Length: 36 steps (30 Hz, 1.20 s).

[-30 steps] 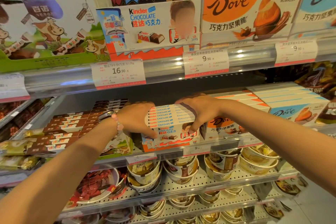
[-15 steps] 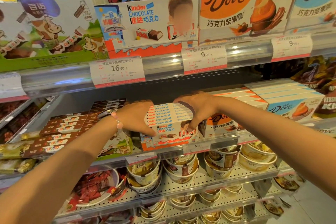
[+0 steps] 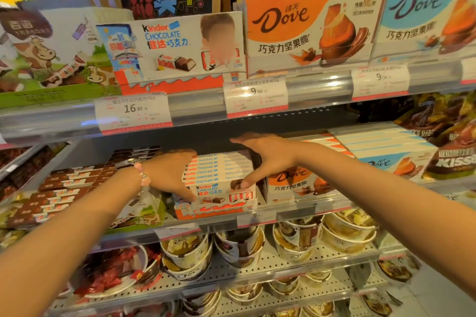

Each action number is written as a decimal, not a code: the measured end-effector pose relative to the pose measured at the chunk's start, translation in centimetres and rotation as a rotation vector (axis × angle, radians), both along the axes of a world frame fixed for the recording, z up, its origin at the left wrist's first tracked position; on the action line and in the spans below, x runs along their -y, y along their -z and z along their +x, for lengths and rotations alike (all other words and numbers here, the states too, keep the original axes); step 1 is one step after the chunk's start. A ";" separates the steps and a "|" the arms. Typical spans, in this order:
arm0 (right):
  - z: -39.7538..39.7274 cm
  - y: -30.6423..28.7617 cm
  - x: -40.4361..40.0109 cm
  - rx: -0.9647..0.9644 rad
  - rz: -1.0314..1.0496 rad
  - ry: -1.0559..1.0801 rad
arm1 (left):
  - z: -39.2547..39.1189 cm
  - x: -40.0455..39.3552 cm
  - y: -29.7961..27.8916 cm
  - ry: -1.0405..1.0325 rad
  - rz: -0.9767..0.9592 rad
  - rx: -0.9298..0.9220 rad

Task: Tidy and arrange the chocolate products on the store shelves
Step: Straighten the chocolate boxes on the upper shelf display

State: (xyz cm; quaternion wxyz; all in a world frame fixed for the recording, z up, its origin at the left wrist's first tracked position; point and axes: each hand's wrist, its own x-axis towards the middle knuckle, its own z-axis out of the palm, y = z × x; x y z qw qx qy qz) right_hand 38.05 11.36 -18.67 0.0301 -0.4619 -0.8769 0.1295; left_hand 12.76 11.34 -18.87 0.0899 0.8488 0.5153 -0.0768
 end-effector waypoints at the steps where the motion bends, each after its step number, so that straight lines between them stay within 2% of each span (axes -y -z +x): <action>1: 1.2 -0.5 0.4 -0.042 0.015 0.006 | 0.5 0.2 -0.3 -0.027 -0.026 -0.005; 3: 4.3 -1.1 1.1 -0.105 0.004 0.035 | 1.9 0.8 -0.7 -0.048 -0.019 -0.004; 6: 9.9 -1.4 1.5 -0.134 -0.050 0.126 | 5.5 2.0 -0.7 -0.039 0.096 0.023; 11: 18.9 -0.9 1.8 -0.159 -0.103 0.252 | 12.5 2.9 -0.3 0.015 0.091 0.362; 14: 21.8 -0.8 1.8 -0.075 -0.107 0.259 | 15.7 2.0 0.1 0.044 0.107 0.383; 18: 23.9 0.1 0.5 0.016 -0.094 0.185 | 19.0 1.4 0.0 0.042 0.105 0.373; 23: 24.3 1.3 1.0 0.139 0.051 0.165 | 20.2 1.5 0.5 0.005 0.080 0.384; 28: 25.1 2.4 1.7 0.094 0.148 0.144 | 20.1 1.8 1.2 -0.035 0.118 0.471; 36: 24.7 2.4 2.0 0.099 0.176 0.139 | 20.1 2.0 1.4 -0.015 0.156 0.505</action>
